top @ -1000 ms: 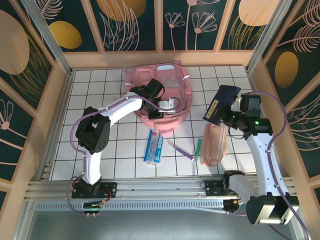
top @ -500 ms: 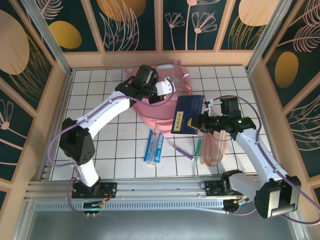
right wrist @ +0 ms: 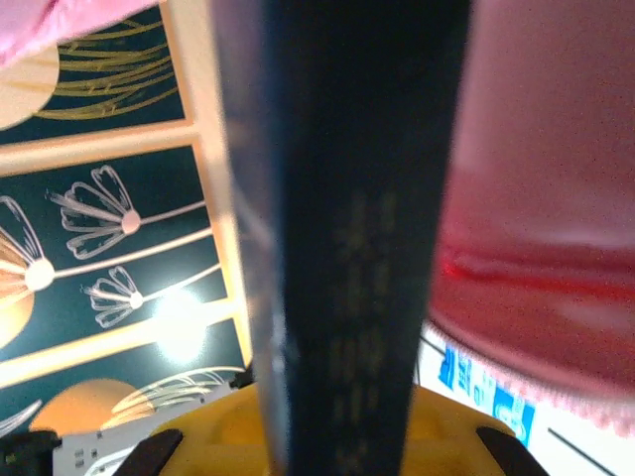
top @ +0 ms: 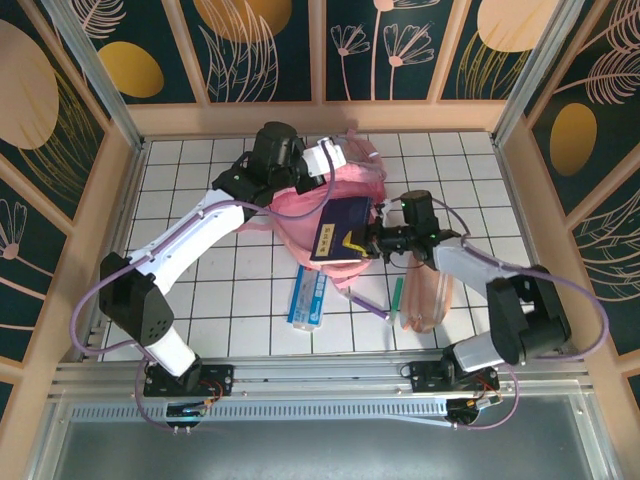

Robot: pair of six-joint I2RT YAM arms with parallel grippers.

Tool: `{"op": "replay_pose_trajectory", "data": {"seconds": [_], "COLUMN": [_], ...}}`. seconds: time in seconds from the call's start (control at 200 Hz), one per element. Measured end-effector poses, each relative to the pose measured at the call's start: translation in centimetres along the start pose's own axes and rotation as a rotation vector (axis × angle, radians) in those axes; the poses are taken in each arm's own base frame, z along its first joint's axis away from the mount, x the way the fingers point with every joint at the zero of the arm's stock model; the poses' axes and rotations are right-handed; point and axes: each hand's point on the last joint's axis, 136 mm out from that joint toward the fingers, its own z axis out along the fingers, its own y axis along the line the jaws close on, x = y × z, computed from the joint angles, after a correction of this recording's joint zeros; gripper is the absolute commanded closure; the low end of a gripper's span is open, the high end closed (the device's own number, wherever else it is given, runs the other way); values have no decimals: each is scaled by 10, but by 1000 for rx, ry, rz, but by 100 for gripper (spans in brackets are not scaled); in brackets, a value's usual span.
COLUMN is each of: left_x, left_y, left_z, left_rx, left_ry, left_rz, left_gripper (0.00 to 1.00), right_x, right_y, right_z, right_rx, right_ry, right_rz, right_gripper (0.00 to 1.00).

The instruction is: Pack the student bag

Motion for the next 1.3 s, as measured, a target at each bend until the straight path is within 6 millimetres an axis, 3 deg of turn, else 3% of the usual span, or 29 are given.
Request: {"op": "replay_pose_trajectory", "data": {"seconds": [0.21,0.435,0.646,0.716,0.806,1.056,1.231,1.256,1.301], "left_x": [-3,-4,-3,-5,-5,-3,-2,-2,-2], "left_y": [0,-2,-1,2,5,7,8,8,9], "left_z": [0,1,-1,-4,-6,-7,-7,-7,-7], "left_rx": [-5,-2,2,0,-6,-11,-12,-12,-14], "left_ry": [-22,-45,-51,-60,-62,-58,-55,-56,-57], "left_rz": [-19,-39,-54,-63,-72,-84,-93,-93,-94], "left_gripper": [100,100,100,100,100,100,100,100,100], "right_x": [-41,-76,-96,-104,-119,-135,-132,-131,-129], "right_y": [-2,-22,1,8,5,-33,-25,-23,-17], "right_z": [38,65,75,80,88,94,73,68,61], "right_rx": [-57,-109,-208,-233,-235,-71,24,37,54], "right_ry": [-8,-61,-84,-87,-101,-197,-267,-280,-298], "right_rz": [10,57,45,39,43,104,89,89,80], "right_gripper": [100,100,100,89,62,54,49,44,42]}}
